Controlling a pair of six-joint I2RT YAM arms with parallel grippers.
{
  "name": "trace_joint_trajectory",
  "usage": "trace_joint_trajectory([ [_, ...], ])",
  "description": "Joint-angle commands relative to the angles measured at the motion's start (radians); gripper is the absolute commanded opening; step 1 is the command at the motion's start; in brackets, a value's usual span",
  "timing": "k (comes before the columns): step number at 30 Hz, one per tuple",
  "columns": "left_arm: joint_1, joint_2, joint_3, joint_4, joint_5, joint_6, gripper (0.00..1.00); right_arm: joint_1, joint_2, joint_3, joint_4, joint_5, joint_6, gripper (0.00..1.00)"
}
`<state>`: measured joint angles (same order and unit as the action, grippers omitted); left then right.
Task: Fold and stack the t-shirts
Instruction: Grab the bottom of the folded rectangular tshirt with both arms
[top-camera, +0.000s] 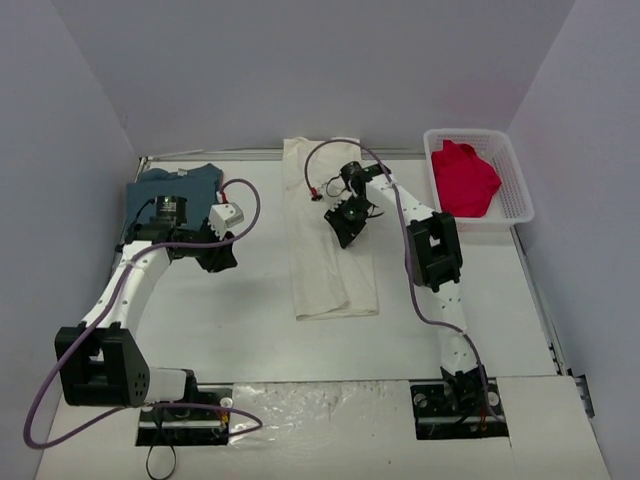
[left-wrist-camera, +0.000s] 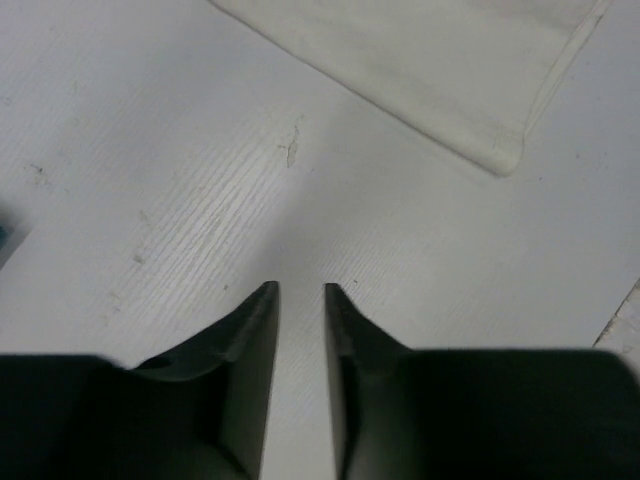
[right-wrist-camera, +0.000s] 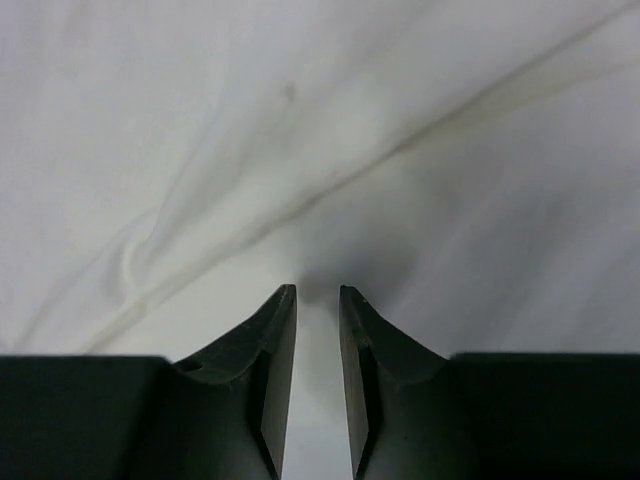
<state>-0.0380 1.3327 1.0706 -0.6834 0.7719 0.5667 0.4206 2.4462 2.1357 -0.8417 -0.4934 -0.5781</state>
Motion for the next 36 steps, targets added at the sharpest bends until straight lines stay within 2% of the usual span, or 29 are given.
trace_joint_trajectory([
  [1, 0.015, -0.082, 0.005, -0.048, 0.11, 0.073, 0.3, -0.025, -0.249, -0.155, -0.03, -0.028, -0.048, 0.23],
  [2, 0.015, -0.11, 0.0, -0.047, 0.109, 0.073, 0.35, -0.028, -0.292, -0.19, -0.027, -0.03, -0.045, 0.38],
  [5, 0.027, -0.141, -0.011, -0.009, 0.054, 0.041, 0.47, -0.028, -0.461, -0.323, -0.025, -0.013, -0.029, 0.57],
  [6, 0.033, -0.144, -0.014, 0.001, 0.032, 0.012, 0.49, -0.028, -0.502, -0.362, -0.016, 0.022, -0.025, 0.67],
  [9, 0.082, -0.153, -0.026, 0.037, 0.003, -0.031, 0.51, -0.028, -0.654, -0.515, 0.042, 0.111, 0.024, 0.71],
  [12, 0.093, -0.145, -0.031, 0.071, 0.004, -0.031, 0.52, -0.029, -0.693, -0.612, 0.085, 0.148, 0.098, 0.73],
  [14, 0.09, -0.118, -0.026, 0.068, 0.0, -0.034, 0.53, -0.029, -0.705, -0.632, 0.09, 0.156, 0.119, 0.82],
  [17, 0.093, -0.075, -0.003, 0.044, -0.029, -0.048, 0.57, -0.037, -0.751, -0.687, 0.14, 0.203, 0.141, 0.89],
  [19, 0.099, -0.073, -0.026, 0.062, -0.077, -0.073, 0.58, -0.051, -0.812, -0.755, 0.197, 0.229, 0.152, 1.0],
  [21, 0.113, -0.093, -0.075, 0.134, -0.135, -0.131, 0.6, -0.098, -0.863, -0.816, 0.283, 0.22, 0.109, 1.0],
  [22, 0.124, -0.108, -0.087, 0.151, -0.137, -0.139, 0.6, -0.127, -0.875, -0.838, 0.317, 0.216, 0.116, 1.0],
  [23, 0.145, -0.119, -0.101, 0.185, -0.141, -0.148, 0.61, -0.193, -0.885, -0.853, 0.355, 0.149, 0.115, 1.0],
  [26, 0.177, -0.154, -0.147, 0.231, -0.118, -0.153, 0.62, -0.239, -0.877, -0.876, 0.391, 0.081, 0.141, 1.0],
  [31, 0.205, -0.188, -0.224, 0.295, -0.157, -0.152, 0.63, -0.249, -0.846, -0.873, 0.383, 0.15, 0.141, 1.0],
  [36, 0.224, -0.101, -0.195, 0.239, -0.134, -0.123, 0.64, -0.252, -0.822, -0.907, 0.382, 0.066, 0.132, 1.0],
])
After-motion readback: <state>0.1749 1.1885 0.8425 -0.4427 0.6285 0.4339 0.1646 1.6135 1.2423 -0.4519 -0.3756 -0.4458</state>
